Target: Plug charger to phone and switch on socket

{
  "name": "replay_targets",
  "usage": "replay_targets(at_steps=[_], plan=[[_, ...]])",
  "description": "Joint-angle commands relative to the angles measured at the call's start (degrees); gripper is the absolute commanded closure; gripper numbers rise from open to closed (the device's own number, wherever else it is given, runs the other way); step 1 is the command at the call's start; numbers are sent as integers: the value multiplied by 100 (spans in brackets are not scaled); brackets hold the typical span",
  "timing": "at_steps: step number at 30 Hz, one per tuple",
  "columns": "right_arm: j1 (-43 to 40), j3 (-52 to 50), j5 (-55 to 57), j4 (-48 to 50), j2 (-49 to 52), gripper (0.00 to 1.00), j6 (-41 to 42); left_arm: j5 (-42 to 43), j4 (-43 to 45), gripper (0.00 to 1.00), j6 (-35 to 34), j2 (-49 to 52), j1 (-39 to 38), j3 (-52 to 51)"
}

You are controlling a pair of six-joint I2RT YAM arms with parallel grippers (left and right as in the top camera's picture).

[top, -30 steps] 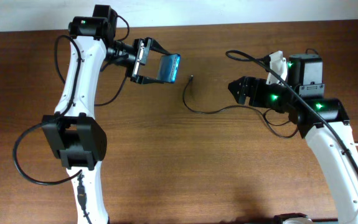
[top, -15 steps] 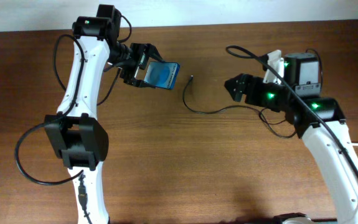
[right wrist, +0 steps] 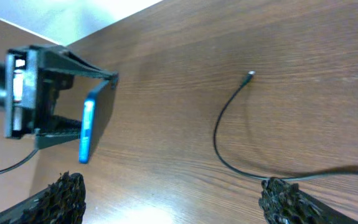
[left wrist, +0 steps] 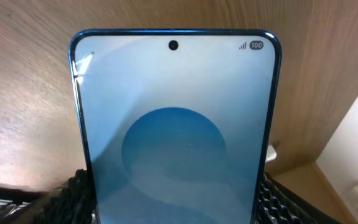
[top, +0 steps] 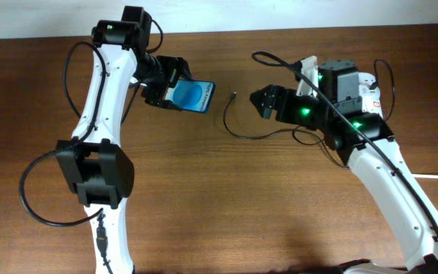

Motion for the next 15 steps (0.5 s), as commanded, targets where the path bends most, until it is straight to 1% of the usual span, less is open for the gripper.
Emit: replay_targets(at_steps=[1,3,7,11,15], plan=[[208,111,55,138,96,8,256,-114,-22,100,-192,-11,-11,153],[295,111,57,271,181,9,490,-291,-15,100,-341,-11,-31,153],[424,111,57,573,240,9,518,-389,-20,100,-358,-11,-28,153],[546,111,81,737,264,14,647,-535,-44,100,-358,-11,-37,153],[804,111,205,962,555,15,833,-535,-190,100,-332,-11,-37,153]])
